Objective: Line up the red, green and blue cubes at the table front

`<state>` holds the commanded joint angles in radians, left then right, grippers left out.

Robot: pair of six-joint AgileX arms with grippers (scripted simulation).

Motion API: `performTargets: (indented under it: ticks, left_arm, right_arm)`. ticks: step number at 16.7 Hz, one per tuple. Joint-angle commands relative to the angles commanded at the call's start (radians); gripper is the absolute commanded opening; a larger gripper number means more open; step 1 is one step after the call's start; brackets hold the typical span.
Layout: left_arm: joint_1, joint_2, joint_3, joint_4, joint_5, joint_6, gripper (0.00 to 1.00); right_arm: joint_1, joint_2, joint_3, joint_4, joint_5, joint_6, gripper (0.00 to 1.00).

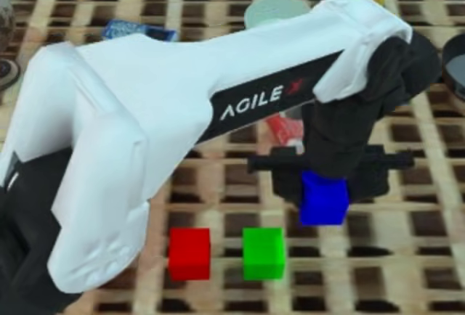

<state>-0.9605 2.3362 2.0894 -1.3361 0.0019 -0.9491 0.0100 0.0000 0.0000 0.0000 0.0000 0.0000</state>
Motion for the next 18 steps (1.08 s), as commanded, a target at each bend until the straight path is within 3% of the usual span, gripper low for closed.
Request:
performTargets:
  ticks: [3,9,18]
  left_arm:
    - [-0.051,-0.018,-0.010,0.005,-0.002,-0.051,0.00]
    - [-0.049,-0.012,-0.024,0.022,-0.002,-0.049,0.00]
    - [-0.052,0.018,-0.226,0.258,-0.002,-0.051,0.00]
  right_arm:
    - [0.000,0.000,0.000,0.000,0.000,0.000,1.00]
    - [0.000,0.000,0.000,0.000,0.000,0.000,1.00]
    - [0.000,0.000,0.000,0.000,0.000,0.000,1.00]
